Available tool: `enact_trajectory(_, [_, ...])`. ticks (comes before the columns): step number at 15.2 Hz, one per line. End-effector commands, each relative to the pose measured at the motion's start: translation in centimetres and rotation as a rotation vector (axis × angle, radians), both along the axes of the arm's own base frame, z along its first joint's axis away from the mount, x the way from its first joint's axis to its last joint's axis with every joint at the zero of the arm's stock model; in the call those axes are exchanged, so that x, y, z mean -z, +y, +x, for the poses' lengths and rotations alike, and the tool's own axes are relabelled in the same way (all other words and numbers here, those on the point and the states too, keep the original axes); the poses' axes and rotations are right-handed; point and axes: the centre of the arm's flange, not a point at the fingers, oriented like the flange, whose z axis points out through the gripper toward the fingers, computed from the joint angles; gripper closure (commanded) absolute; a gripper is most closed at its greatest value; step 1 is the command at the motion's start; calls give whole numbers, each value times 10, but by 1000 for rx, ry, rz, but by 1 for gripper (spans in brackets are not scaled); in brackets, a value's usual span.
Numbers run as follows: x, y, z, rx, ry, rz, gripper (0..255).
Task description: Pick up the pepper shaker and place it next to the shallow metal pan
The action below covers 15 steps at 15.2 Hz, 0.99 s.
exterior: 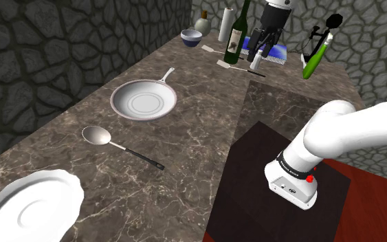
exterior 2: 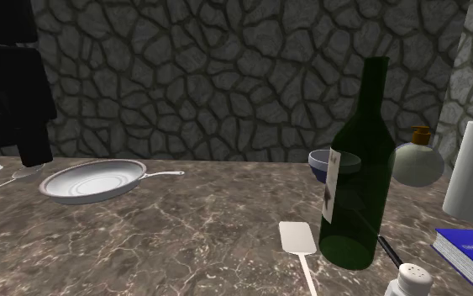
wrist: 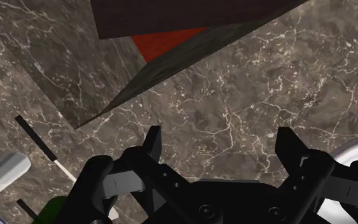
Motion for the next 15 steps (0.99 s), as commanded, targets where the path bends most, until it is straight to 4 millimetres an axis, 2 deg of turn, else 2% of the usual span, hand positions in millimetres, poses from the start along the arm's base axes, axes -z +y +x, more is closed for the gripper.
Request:
enact_trajectory(1, [0,0,0,0,0,0,0])
enact_trajectory(15, [47,-171,49,-45,-34,2,0])
